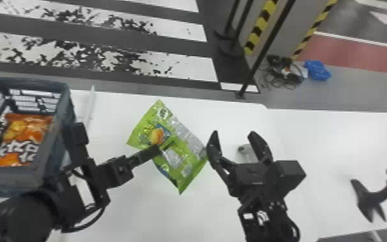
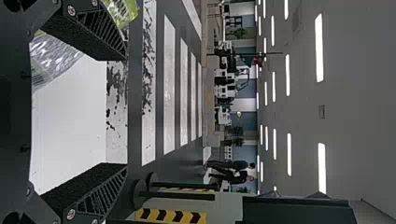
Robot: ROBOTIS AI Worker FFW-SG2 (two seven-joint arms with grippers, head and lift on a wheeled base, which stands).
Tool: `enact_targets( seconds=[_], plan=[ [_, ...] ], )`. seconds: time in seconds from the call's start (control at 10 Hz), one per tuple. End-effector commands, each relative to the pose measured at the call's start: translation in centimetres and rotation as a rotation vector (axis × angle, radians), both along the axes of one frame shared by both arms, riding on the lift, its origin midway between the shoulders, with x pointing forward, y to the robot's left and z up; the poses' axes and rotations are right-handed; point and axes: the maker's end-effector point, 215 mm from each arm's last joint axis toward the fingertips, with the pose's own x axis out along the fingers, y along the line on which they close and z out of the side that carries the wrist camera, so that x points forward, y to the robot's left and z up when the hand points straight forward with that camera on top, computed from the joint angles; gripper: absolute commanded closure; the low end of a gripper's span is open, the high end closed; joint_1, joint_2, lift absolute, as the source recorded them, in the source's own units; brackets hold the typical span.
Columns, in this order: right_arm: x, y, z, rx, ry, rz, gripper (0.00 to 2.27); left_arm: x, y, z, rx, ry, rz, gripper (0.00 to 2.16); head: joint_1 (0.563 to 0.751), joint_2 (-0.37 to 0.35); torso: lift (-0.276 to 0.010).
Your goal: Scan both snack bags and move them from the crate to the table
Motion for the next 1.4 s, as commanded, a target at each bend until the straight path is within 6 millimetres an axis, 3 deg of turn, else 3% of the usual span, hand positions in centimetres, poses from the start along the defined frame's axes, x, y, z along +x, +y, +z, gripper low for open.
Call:
enact_targets(
  seconds=[0.0, 0.2, 0.4, 0.6, 0.7, 1.0, 1.3],
  plan=[
    [0.0, -0.1, 0.0, 0.004, 0.000, -0.005, 0.12, -0.4, -2.9, -2.0, 0.051, 0.005, -0.065, 2.11, 0.695, -0.314, -0.035],
    [0.0, 0.0, 0.0, 0.006, -0.001, -0.005, 0.12, -0.7, -4.2, -3.7, 0.149, -0.017, -0.078, 0.00, 0.695, -0.350, -0.035],
    [0.0, 0.4, 0.1, 0.011, -0.001, 0.001, 0.12, -1.8, -5.2, -5.1, 0.255, -0.039, -0.117, 0.06, 0.695, -0.350, -0.035],
    [0.0, 0.4, 0.1, 0.011, -0.001, 0.001, 0.12, -1.2, -3.8, -6.2, 0.411, -0.093, -0.116, 0.07, 0.695, -0.350, -0.035],
    [-0.1, 0.4, -0.1, 0.010, 0.004, 0.001, 0.12, -0.7, -2.6, -4.9, 0.448, -0.130, -0.076, 0.07, 0.695, -0.350, -0.035],
    [0.2, 0.3, -0.2, 0.007, 0.004, 0.000, 0.13, 0.4, 3.5, 0.8, 0.583, -0.291, 0.044, 0.07, 0.695, -0.328, -0.035],
    [0.7, 0.5, -0.9, 0.006, 0.012, 0.006, 0.32, 2.1, 13.9, 6.8, 0.672, -0.478, 0.222, 0.08, 0.695, -0.221, -0.035]
  ],
)
